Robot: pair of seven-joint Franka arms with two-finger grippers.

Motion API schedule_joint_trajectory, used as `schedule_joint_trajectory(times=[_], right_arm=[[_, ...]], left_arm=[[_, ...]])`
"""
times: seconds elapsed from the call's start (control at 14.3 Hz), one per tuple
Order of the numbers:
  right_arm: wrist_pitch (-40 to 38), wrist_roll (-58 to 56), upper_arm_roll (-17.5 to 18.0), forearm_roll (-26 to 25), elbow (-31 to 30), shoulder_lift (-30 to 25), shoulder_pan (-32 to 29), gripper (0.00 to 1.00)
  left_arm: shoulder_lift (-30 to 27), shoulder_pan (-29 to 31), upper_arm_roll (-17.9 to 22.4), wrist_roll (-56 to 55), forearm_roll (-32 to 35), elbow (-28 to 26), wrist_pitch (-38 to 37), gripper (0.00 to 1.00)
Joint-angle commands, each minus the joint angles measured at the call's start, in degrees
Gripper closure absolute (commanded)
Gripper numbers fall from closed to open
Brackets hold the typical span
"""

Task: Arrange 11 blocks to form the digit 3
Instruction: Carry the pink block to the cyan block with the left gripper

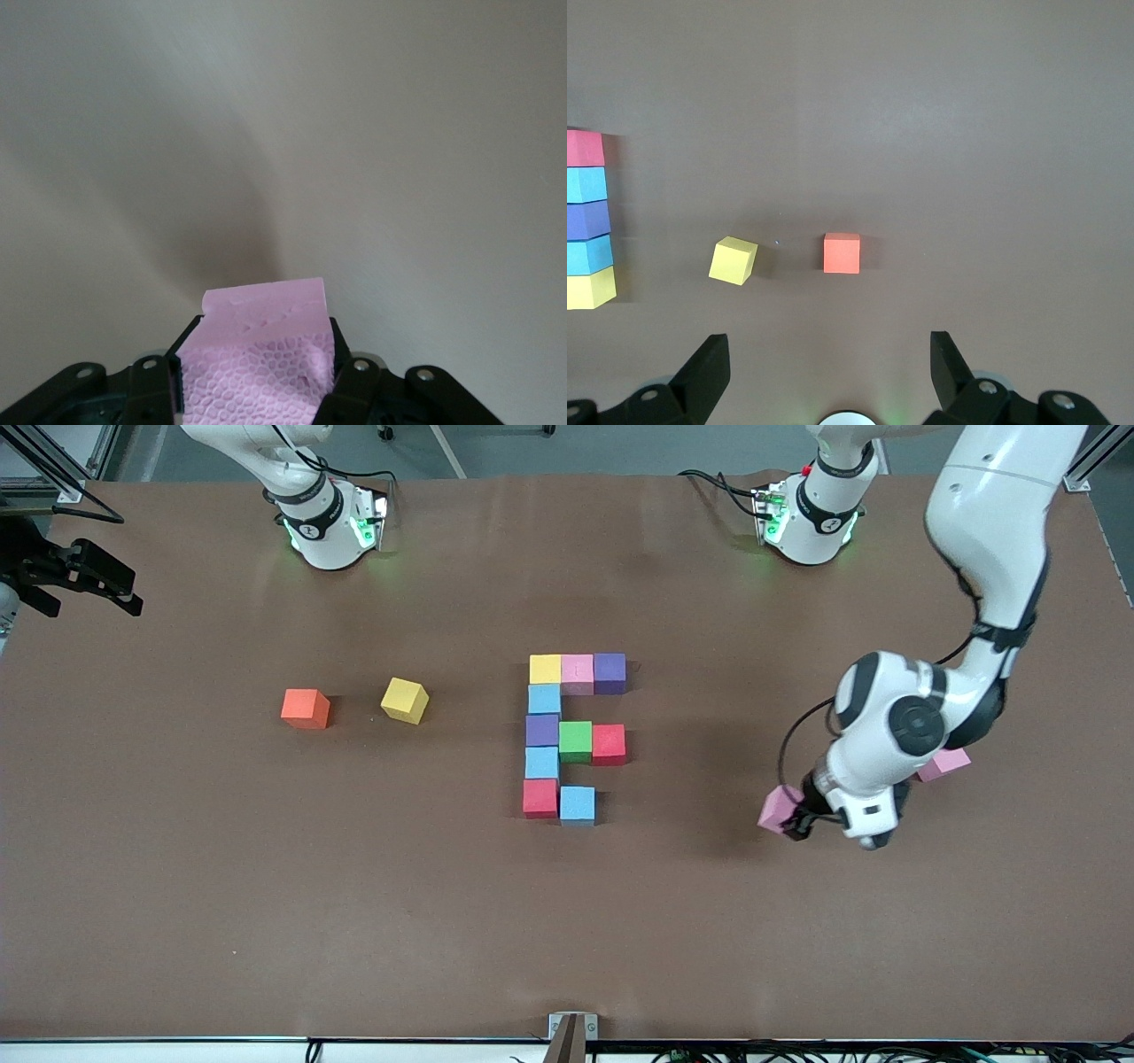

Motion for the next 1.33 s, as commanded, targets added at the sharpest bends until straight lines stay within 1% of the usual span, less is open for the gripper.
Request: schedule_joint_trajectory(times=[0.0,0.14,0.28,0.63,0.77,0.91,1.26], right_arm=[[0.63,-0.18,-0.02,0.86,-1.63,-1.42,0.46,0.0],[1.07,-0.18,-0.02,0.95,-1.37,-1.5,0.55,0.0],[0.11,-0.09,0.07,1.03,-0.93,-1.68,0.81,0.0],[-0.51,-0.01,-0.02,1.03,-1.11,-1.95,1.34,0.0],[-0.77,-0.09,-0.37,1.12,-1.19,-1.86,1.17,0.0],[-1.91,-0.01,-0.54,1.12,-1.28,-1.77,0.82,0.0],[-3.58,-0.36,-0.72,1.74,-1.46,-1.68,0.02,0.0]], left_arm=[[6.14,-3.47,0.23,-7.43,-0.79,9.24,-2.87,0.8],[8.6,-6.98,0.49,-16.11,-0.71,12.06,-2.88,0.8],[10.62,-10.32,1.54,-22.2,-0.62,15.22,-3.05,0.8],[15.9,-16.13,1.81,-34.6,-0.97,23.31,-8.14,0.8],[16.0,-17.54,1.81,-36.02,-1.06,23.5,-9.81,0.8],[16.34,-18.77,1.81,-39.0,-0.79,23.5,-9.82,0.8],[16.96,-21.15,2.25,-39.36,-0.79,23.68,-9.91,0.8]])
